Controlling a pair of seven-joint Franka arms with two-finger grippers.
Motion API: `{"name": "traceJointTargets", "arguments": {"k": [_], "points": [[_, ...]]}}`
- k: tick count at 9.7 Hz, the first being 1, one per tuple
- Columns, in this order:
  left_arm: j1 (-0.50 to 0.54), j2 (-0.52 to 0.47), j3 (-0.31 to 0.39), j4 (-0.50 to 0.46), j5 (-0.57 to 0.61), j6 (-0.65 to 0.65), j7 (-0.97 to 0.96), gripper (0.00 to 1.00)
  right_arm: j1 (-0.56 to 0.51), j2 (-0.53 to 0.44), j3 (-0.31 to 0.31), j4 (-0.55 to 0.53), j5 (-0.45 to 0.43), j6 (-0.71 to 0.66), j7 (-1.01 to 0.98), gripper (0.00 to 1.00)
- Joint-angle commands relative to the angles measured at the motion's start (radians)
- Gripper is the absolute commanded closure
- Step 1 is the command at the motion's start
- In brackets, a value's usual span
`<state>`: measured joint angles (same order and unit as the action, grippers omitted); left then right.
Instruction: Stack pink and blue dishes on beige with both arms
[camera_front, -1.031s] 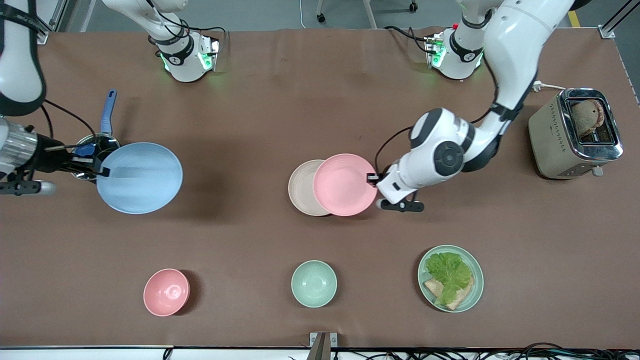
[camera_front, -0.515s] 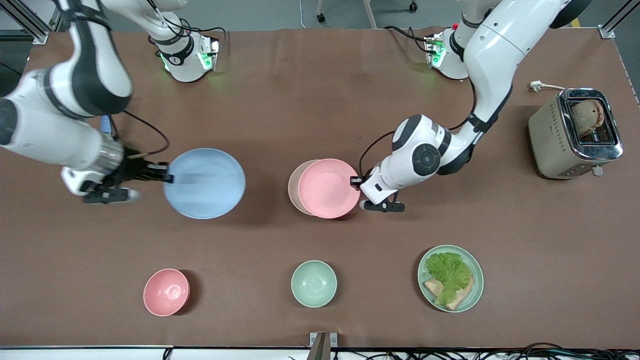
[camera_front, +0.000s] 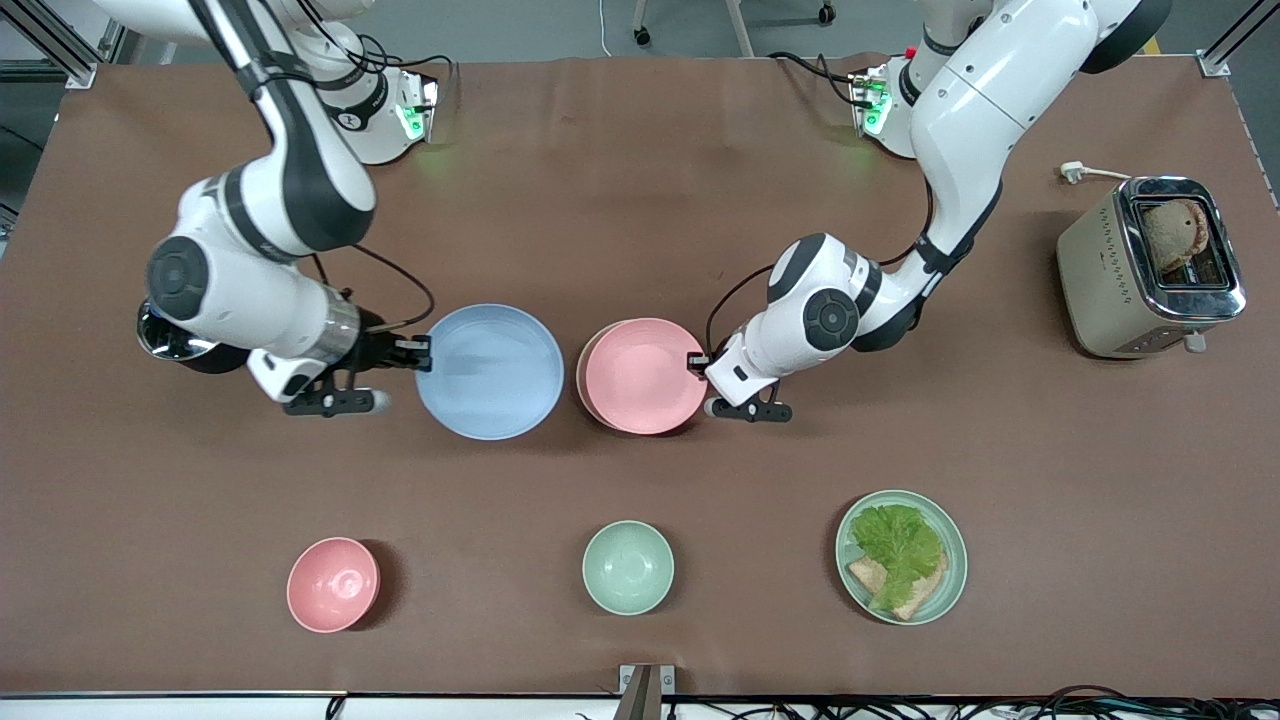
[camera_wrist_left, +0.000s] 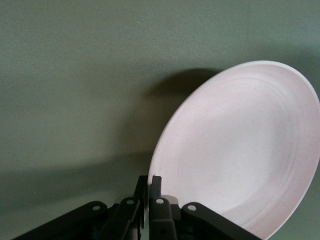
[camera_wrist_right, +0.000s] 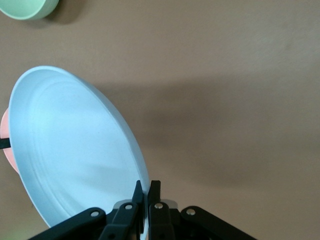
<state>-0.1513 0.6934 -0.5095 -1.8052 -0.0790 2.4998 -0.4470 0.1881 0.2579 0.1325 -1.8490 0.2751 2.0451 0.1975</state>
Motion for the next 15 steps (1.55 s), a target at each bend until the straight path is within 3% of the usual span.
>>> {"name": "traceJointTargets", "arguments": {"k": [1, 4, 5, 6, 7, 9, 12, 15], "points": [[-0.016, 0.035, 0.009, 0.007, 0.024, 0.019, -0.013, 0.96, 0.030, 0.013, 0.041, -0.024, 0.018, 0.024, 0.065, 0.98], [-0.028, 0.037, 0.009, 0.018, 0.021, 0.019, -0.016, 0.86, 0.063, 0.029, 0.065, -0.044, 0.021, 0.062, 0.108, 0.98], [-0.030, 0.041, 0.009, 0.027, 0.022, 0.019, -0.050, 0.76, 0.077, 0.040, 0.065, -0.062, 0.021, 0.096, 0.115, 0.98], [-0.031, 0.040, 0.009, 0.035, 0.024, 0.019, -0.091, 0.18, 0.098, 0.056, 0.065, -0.065, 0.021, 0.115, 0.131, 0.98], [-0.018, 0.032, 0.009, 0.035, 0.025, 0.016, -0.094, 0.00, 0.118, 0.073, 0.065, -0.065, 0.021, 0.131, 0.163, 0.98], [0.056, -0.030, 0.022, 0.040, 0.085, -0.048, -0.085, 0.00, 0.148, 0.105, 0.065, -0.065, 0.021, 0.164, 0.171, 0.97], [0.198, -0.145, 0.017, 0.176, 0.260, -0.318, -0.044, 0.00, 0.203, 0.164, 0.065, -0.062, 0.021, 0.263, 0.236, 0.96], [0.349, -0.276, 0.008, 0.241, 0.331, -0.444, 0.152, 0.00, 0.229, 0.191, 0.065, -0.058, 0.021, 0.311, 0.246, 0.95]]}}
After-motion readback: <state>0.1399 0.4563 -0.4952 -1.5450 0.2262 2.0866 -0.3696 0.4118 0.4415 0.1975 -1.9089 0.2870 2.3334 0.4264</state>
